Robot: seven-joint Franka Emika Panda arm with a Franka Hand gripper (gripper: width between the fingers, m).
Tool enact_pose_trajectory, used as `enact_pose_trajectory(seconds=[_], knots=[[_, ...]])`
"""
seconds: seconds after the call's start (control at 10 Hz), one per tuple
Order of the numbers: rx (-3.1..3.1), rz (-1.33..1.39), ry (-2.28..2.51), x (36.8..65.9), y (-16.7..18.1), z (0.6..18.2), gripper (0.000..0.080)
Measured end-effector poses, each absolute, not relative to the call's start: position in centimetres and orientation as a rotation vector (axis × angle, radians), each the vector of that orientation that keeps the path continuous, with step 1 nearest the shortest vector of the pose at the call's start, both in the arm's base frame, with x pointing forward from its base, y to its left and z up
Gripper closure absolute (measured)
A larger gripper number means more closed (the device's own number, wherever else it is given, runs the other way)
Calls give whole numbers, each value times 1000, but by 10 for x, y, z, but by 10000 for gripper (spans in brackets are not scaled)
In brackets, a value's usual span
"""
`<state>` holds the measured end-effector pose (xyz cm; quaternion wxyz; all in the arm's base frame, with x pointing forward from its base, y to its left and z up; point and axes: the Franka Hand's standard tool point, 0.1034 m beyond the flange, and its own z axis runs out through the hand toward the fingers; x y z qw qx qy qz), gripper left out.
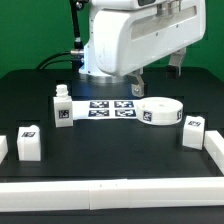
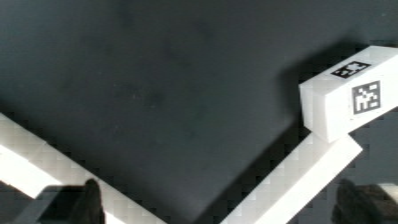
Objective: Assemble stool
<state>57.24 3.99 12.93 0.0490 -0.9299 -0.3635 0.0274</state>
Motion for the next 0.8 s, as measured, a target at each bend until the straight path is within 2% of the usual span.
enact_pose_trajectory(seconds=[0.5,0.8], knots=[[-2834,83,-1108,572,40,129,150],[-2810,114,-1155,531,55,129,150]])
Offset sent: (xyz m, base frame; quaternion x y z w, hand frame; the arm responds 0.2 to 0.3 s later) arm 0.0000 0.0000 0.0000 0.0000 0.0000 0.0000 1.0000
